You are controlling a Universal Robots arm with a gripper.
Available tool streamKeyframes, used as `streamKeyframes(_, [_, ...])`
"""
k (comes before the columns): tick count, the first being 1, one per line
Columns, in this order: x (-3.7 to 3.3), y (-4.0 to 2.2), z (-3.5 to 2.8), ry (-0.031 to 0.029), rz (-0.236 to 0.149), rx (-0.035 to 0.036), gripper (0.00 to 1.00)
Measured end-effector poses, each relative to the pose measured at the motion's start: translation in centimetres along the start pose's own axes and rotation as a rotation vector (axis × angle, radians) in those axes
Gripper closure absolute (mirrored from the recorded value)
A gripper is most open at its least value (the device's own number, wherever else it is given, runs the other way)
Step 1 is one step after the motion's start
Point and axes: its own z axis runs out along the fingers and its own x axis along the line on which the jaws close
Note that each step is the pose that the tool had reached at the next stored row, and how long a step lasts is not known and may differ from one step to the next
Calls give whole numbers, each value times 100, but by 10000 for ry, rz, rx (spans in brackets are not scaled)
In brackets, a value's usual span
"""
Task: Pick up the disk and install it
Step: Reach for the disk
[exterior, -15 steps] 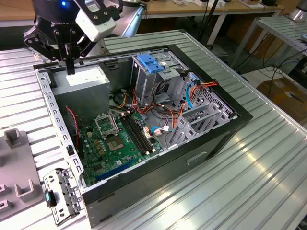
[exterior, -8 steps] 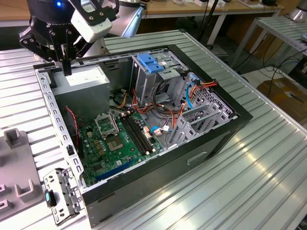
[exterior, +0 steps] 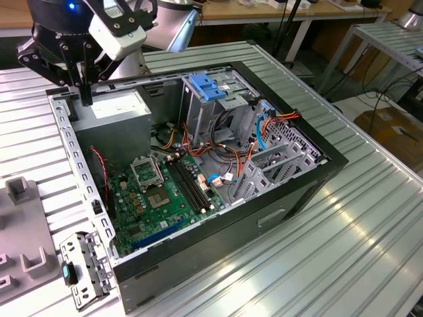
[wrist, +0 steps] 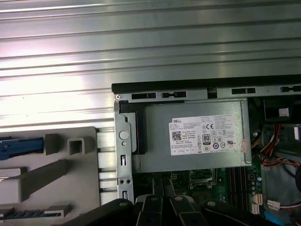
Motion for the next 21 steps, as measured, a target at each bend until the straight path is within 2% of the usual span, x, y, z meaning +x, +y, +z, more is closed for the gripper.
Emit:
streamKeyframes(9, [60, -5, 2, 35, 1, 3, 86])
streamKeyframes(21, [192, -15, 8, 51, 3, 4, 86])
